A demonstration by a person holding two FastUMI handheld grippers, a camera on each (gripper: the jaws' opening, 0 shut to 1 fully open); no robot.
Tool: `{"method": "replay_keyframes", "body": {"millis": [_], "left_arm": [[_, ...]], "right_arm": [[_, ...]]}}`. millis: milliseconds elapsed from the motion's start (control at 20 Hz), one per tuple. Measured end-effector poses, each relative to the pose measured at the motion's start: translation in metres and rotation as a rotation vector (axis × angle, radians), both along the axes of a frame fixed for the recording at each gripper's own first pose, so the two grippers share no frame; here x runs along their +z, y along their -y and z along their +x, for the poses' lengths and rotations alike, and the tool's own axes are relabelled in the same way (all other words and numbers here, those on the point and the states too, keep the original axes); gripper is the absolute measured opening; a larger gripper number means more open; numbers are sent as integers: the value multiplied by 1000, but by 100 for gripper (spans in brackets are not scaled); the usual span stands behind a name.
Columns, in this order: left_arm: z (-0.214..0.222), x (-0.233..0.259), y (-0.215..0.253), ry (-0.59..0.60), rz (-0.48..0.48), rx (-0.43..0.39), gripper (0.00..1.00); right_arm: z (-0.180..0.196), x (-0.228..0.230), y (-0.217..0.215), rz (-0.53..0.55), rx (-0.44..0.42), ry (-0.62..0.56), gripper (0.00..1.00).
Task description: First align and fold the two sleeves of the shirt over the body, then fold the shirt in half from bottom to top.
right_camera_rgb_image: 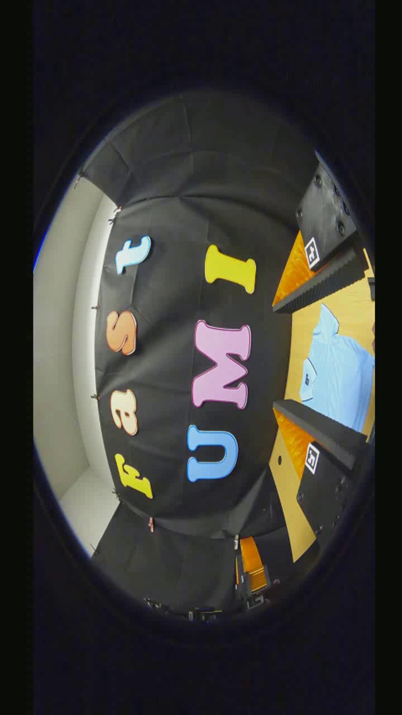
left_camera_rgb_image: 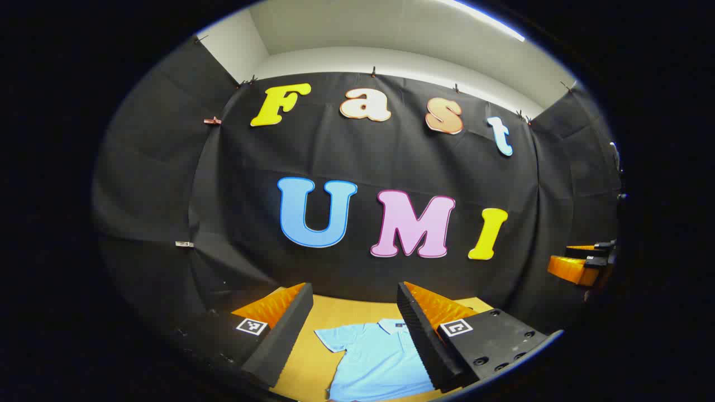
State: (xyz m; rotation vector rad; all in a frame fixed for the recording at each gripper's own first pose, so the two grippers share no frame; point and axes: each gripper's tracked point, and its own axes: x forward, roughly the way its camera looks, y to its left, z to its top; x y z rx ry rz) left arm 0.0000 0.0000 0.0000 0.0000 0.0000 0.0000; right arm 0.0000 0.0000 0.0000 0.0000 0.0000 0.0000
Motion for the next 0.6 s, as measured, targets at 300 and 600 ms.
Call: {"method": "replay_keyframes", "body": {"millis": [300, 600], "left_arm": [[1, 11, -9, 19, 28, 0, 96], [-6, 13, -19, 24, 56, -3, 96]], "right_arm": [[8, 3, 19, 21, -53, -15, 97], [14, 5, 18, -45, -55, 1, 97]]}}
